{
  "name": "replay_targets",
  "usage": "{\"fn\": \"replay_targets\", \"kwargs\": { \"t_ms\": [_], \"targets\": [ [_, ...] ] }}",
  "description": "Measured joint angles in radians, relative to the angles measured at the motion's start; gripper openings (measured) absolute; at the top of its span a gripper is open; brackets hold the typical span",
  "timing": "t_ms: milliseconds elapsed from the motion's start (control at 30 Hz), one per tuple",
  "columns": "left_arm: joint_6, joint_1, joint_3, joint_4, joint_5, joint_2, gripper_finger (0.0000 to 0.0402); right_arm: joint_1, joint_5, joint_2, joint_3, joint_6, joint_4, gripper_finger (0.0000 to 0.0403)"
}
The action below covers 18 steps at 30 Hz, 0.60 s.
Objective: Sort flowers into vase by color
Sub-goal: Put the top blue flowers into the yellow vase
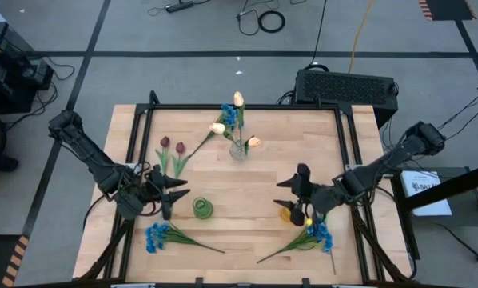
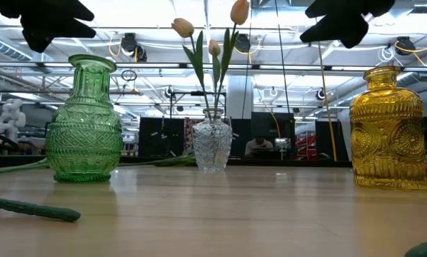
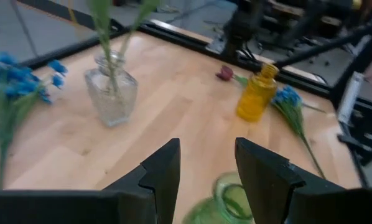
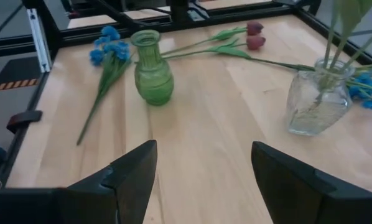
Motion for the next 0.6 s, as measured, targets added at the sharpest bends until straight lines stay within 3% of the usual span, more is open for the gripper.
{"fn": "replay_targets", "kwargs": {
  "t_ms": [133, 267, 600],
  "targets": [
    [-0.009, 0.019, 0.0, -0.015, -0.074, -0.022, 0.0159, 0.022, 0.04, 0.0, 0.0, -0.008, -0.001, 0.0253],
    [-0.017, 0.065, 0.0, -0.039, -0.086, -0.057, 0.0159, 0.028, 0.043, 0.0, 0.0, -0.01, -0.003, 0.0253],
    [-0.066, 0.19, 0.001, -0.13, 0.032, -0.088, 0.0159, 0.027, 0.047, 0.0, 0.0, -0.019, -0.002, 0.0253]
  ]
}}
